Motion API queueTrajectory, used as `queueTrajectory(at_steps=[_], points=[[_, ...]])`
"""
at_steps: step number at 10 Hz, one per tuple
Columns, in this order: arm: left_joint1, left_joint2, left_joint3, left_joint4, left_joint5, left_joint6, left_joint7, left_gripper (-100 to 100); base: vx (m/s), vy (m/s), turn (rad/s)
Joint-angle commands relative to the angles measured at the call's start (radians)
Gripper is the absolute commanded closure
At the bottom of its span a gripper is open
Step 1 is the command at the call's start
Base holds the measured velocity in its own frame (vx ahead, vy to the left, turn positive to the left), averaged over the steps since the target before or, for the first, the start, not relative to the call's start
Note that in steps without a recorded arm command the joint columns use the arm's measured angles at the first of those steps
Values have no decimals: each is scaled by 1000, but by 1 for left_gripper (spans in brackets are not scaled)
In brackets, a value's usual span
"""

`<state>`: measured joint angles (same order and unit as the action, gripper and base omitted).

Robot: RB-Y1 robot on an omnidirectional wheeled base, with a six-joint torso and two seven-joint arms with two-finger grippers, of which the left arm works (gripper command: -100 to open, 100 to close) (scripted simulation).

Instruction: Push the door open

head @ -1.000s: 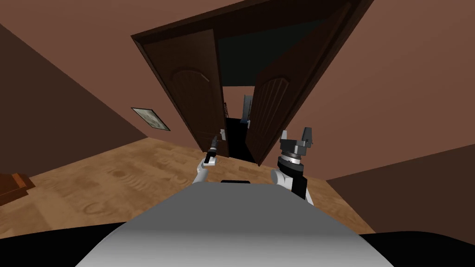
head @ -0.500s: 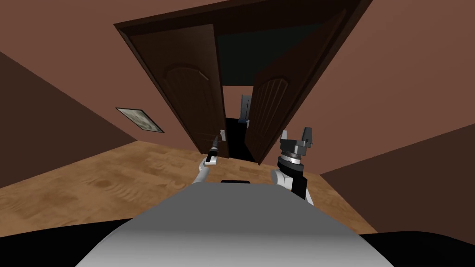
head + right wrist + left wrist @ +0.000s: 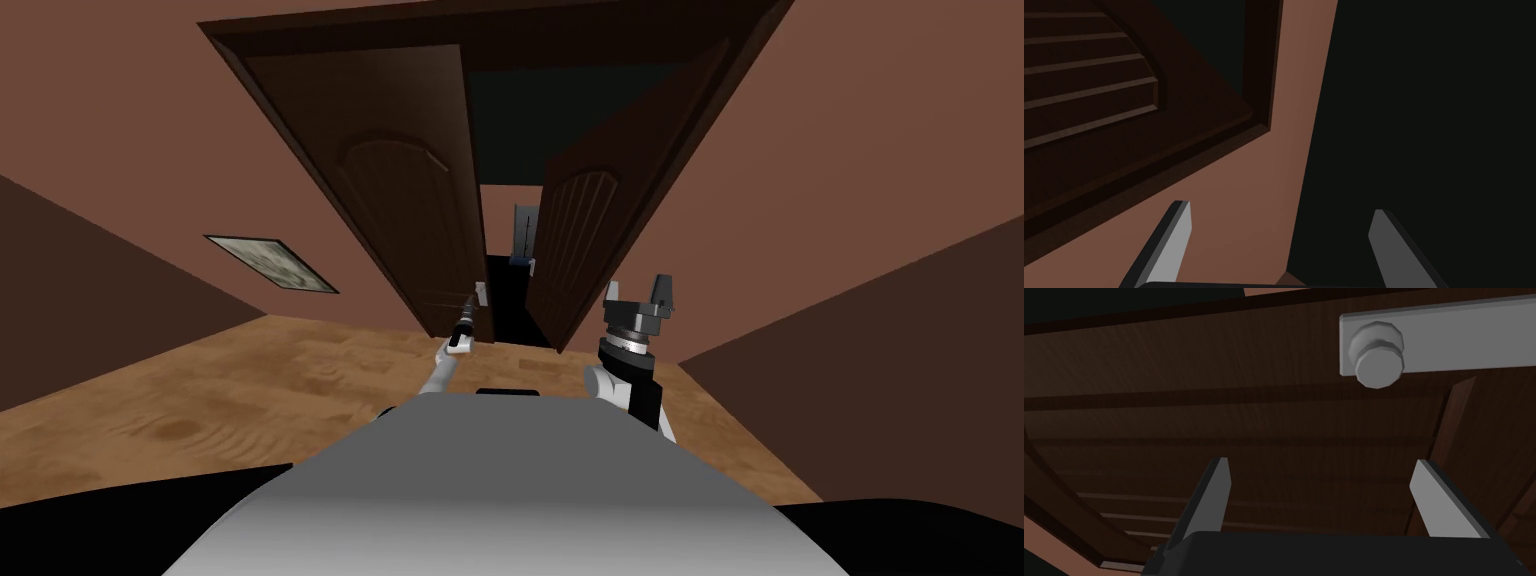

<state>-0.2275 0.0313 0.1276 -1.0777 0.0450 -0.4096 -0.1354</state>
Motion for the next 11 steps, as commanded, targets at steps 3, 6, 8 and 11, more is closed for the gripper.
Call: queueTrajectory(at_steps=[3, 6, 8, 11], points=[[-42, -11, 11, 71, 8, 5, 6, -100, 4, 120, -114], [-92, -31, 24, 157, 16, 8, 9, -100, 24, 155, -157], [-114, -42, 30, 195, 19, 9, 10, -100, -21, 177, -94], [-141, -55, 38, 249, 22, -3, 10, -100, -9, 158, -107]])
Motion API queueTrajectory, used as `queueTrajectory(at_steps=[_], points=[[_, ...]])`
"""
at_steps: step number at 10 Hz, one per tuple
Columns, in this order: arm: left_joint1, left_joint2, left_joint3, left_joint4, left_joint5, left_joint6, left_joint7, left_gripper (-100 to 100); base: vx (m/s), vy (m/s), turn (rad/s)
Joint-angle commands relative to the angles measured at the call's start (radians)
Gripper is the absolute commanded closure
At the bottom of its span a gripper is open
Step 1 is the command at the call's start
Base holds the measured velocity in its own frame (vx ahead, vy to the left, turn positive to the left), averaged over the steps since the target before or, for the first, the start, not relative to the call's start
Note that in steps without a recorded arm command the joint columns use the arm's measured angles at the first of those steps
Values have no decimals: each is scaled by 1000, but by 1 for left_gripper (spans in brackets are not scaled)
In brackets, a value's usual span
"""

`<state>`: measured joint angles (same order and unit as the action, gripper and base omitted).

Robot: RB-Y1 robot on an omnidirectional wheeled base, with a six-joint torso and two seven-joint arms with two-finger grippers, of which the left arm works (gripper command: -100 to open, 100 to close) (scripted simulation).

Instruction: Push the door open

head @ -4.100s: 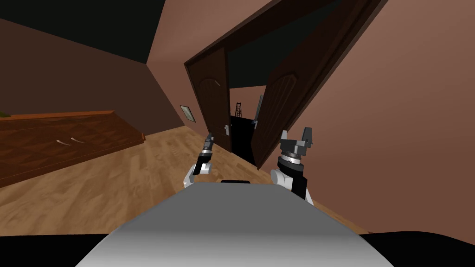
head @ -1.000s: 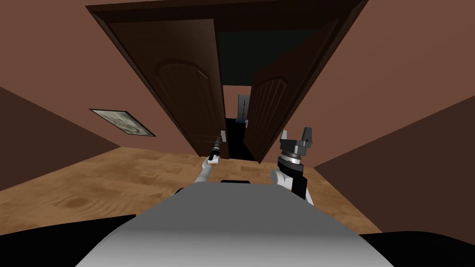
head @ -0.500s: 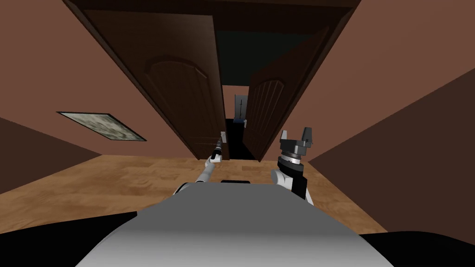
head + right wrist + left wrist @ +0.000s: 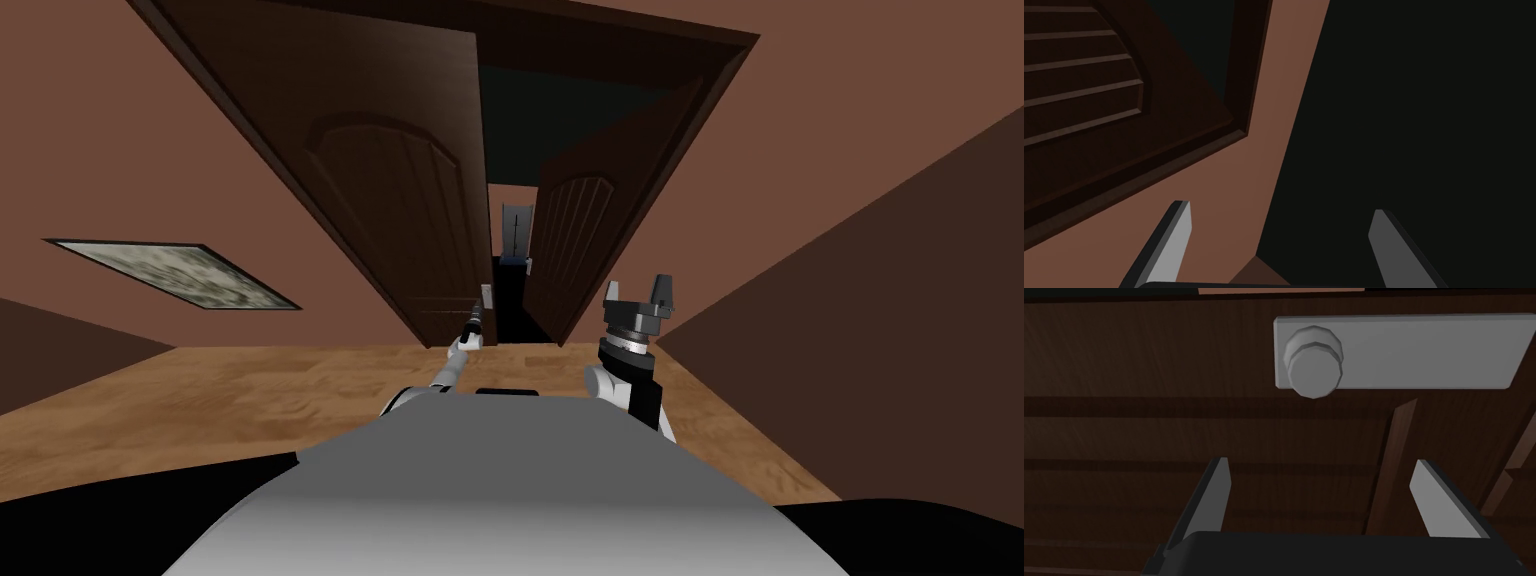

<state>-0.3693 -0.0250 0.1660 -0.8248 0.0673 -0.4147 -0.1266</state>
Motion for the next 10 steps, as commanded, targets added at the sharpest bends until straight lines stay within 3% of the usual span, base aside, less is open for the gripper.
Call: queueTrajectory(at_steps=[1, 5, 7, 9, 10], points=[[-1, 32, 3, 2, 1, -1, 1, -100, 94, 12, -17], [-3, 53, 9, 6, 4, -4, 2, -100, 184, 7, -22], [-4, 44, 12, 8, 6, -5, 3, -100, 200, 10, -18], [-6, 11, 15, 10, 7, -7, 3, -100, 203, 31, -25], [2, 19, 13, -4, 6, -1, 3, -100, 82, 1, -4]])
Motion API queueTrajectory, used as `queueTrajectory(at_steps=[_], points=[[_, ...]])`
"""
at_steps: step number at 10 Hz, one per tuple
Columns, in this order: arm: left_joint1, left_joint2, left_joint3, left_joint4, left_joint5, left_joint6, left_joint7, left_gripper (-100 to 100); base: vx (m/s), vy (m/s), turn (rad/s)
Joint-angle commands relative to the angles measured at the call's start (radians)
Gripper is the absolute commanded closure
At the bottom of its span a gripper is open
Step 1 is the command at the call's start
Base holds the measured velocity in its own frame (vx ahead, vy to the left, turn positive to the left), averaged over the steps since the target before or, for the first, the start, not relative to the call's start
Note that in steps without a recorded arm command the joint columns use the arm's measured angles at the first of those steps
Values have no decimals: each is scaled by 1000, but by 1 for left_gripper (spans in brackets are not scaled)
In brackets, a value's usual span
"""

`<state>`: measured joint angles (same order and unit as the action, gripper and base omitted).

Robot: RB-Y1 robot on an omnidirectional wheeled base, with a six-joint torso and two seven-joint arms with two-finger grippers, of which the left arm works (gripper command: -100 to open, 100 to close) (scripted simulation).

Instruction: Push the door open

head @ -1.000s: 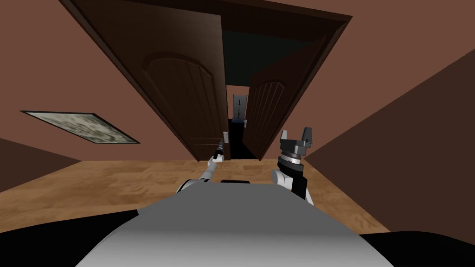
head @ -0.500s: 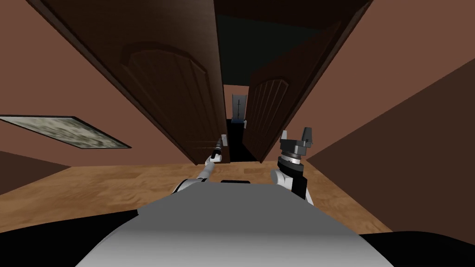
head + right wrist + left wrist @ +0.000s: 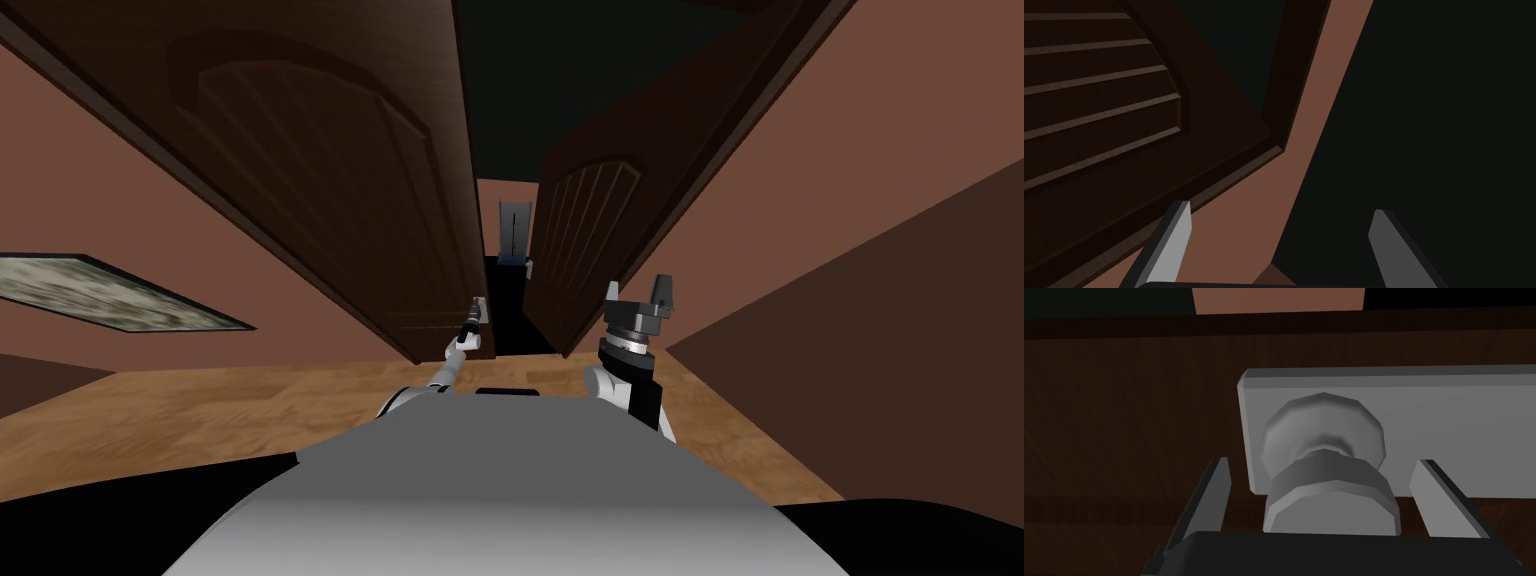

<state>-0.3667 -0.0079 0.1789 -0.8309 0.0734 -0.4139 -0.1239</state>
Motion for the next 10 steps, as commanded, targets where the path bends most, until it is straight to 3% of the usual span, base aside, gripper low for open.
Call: queueTrajectory(at_steps=[1, 6, 7, 10], points=[[0, 2, 0, 2, 0, -1, 0, 100, -9, 2, 8], [0, 2, 0, 2, 0, -1, 0, 100, -12, 0, -3], [-3, 20, 14, 1, 3, -1, -8, 100, 84, -23, 9], [-4, 34, 28, 0, 6, -1, -17, 100, 137, -45, 43]])
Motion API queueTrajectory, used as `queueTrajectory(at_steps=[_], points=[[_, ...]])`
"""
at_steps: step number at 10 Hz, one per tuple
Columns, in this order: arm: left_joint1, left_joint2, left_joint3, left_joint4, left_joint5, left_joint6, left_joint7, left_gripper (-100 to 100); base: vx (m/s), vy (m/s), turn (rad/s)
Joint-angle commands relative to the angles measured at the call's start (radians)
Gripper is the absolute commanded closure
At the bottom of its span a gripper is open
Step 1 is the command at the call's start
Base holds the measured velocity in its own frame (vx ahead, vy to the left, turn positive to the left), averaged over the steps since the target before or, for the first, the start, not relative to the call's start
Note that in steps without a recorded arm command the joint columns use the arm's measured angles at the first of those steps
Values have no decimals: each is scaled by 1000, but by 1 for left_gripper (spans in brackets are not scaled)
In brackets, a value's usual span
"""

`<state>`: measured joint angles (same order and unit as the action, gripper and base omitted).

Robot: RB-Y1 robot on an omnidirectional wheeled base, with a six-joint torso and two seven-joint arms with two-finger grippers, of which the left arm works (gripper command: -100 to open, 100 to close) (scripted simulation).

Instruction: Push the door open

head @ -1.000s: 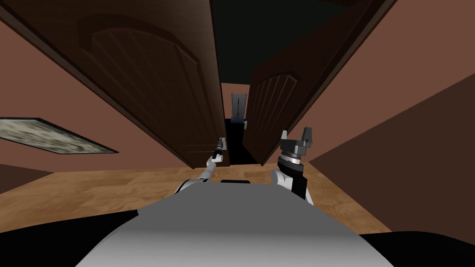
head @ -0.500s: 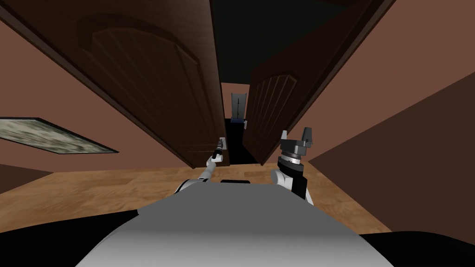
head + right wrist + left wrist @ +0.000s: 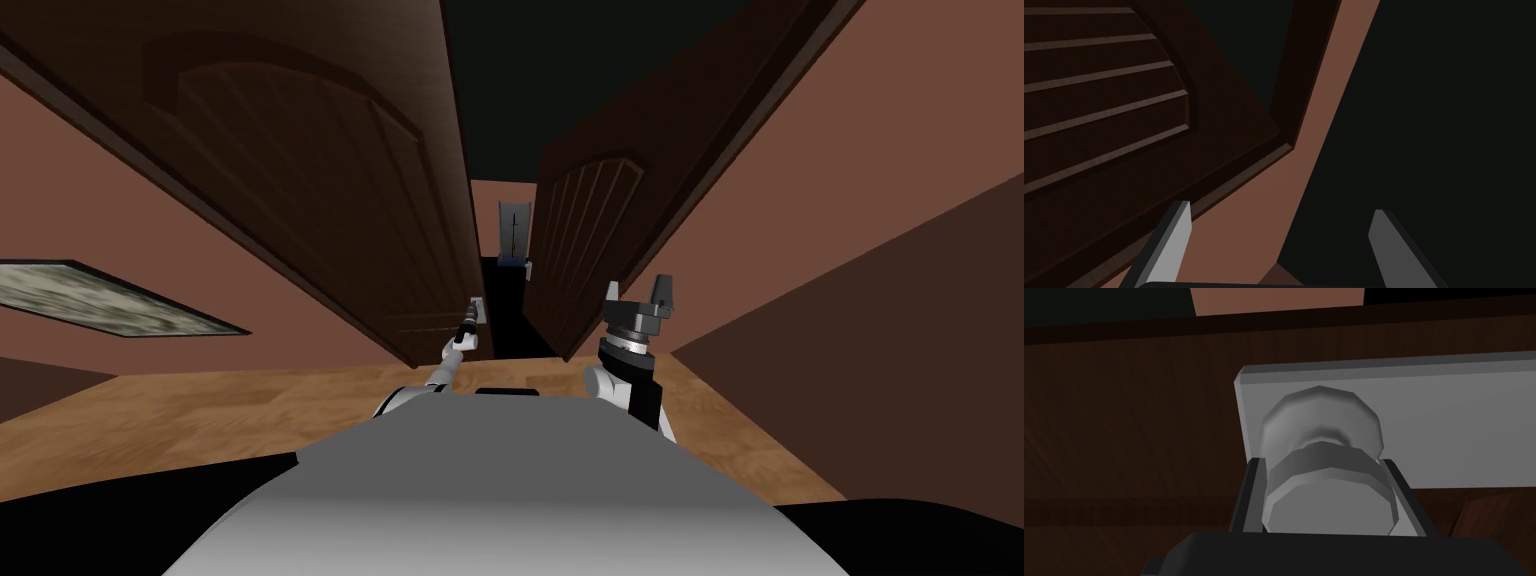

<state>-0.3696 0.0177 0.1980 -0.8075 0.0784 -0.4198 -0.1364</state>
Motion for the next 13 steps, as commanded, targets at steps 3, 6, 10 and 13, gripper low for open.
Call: queueTrajectory(at_steps=[3, 6, 10, 13], points=[[-4, 32, 41, -24, 7, 4, -24, 100, 162, -41, 51], [-6, 38, 43, -3, 12, -5, -19, -100, 108, -45, 79], [-7, 28, 44, -5, 18, 3, -15, -100, -177, -80, 21], [-9, 4, 45, -8, 24, 12, -11, -100, -195, -90, 32]])
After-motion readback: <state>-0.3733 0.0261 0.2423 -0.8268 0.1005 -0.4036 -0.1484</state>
